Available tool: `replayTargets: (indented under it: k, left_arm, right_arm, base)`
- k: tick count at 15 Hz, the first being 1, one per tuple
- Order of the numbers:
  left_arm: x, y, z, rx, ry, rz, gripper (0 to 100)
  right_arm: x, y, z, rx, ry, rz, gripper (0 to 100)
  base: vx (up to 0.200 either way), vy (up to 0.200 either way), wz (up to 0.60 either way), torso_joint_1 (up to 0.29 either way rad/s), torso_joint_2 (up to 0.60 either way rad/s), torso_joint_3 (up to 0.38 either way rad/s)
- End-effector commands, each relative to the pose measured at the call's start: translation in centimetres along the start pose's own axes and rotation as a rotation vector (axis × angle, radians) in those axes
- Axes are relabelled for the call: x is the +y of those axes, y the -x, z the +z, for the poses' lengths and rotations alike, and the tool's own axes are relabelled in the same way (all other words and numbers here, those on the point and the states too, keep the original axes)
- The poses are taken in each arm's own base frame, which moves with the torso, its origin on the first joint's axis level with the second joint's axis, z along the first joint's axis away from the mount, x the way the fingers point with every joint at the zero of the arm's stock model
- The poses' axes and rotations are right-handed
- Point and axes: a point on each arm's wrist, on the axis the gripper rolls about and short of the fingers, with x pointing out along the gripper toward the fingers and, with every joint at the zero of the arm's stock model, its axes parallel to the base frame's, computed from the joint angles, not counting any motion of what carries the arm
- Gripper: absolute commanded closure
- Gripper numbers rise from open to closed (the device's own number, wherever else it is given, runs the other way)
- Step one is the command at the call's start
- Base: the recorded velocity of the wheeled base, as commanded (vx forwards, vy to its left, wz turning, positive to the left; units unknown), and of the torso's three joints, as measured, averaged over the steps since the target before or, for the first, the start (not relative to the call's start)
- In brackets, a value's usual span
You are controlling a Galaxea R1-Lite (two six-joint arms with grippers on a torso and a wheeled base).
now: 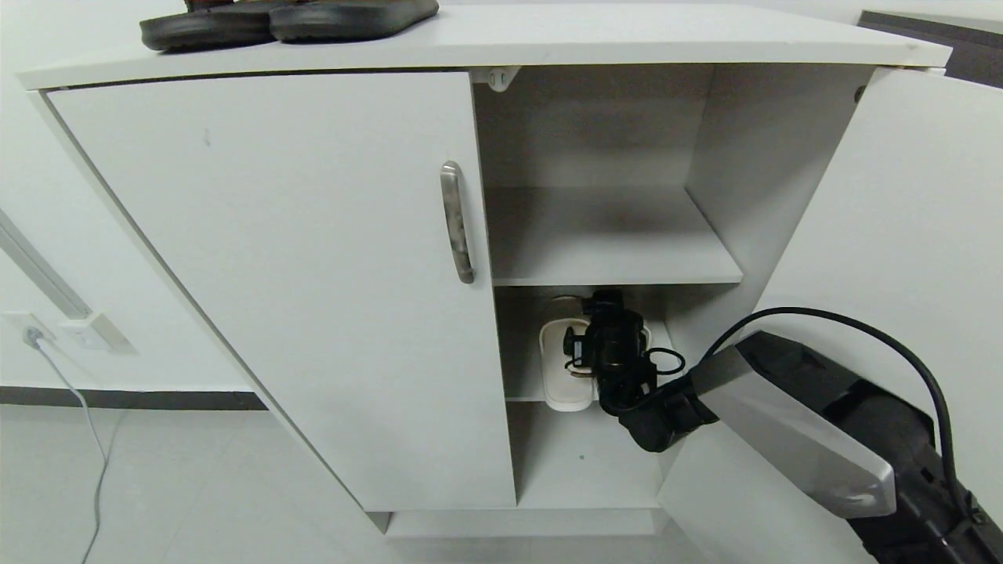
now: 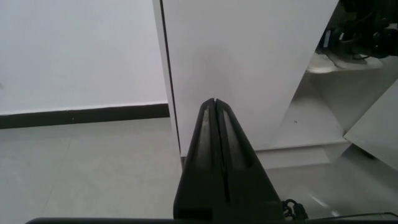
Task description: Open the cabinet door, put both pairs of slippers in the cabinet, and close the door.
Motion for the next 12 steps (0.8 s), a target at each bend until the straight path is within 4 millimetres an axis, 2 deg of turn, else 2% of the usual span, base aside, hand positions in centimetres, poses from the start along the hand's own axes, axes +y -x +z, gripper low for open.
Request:
replayTargets:
  k: [1, 5, 9, 10, 11, 12]
  left_arm:
    - [0.0, 0.0, 0.0, 0.000, -0.001, 0.000, 100]
    - [0.0, 0.0, 0.0, 0.000, -0.004, -0.001, 100]
    - [0.0, 0.0, 0.0, 0.002, -0.001, -0.001, 100]
    - [0.0, 0.0, 0.0, 0.000, 0.000, 0.000, 100]
    - [0.0, 0.0, 0.0, 0.000, -0.001, -0.001, 100]
    - [0.0, 0.0, 0.0, 0.002, -0.001, -0.001, 100]
  right_arm:
    - [-0.7, 3.2, 2.3, -0.021, -0.011, 0.021, 0]
    - [-1.2, 10.6, 3.5, -0.025, -0.006, 0.107, 0]
    - [-2.7, 18.3, 2.8, -0.014, 0.016, 0.173, 0]
    - [-3.2, 19.5, 2.6, -0.014, 0.018, 0.187, 0]
    - [-3.6, 19.9, 2.5, -0.012, 0.020, 0.188, 0]
    - [-3.6, 19.9, 2.4, -0.009, 0.019, 0.190, 0]
  base:
    - [0.000, 0.000, 0.00, 0.000, 0.00, 0.000]
    - [0.000, 0.000, 0.00, 0.000, 0.00, 0.000]
    - [0.000, 0.000, 0.00, 0.000, 0.00, 0.000]
    - [0.000, 0.000, 0.00, 0.000, 0.00, 0.000]
    - [0.000, 0.000, 0.00, 0.000, 0.00, 0.000]
    - [-0.200, 0.000, 0.00, 0.002, 0.00, 0.002]
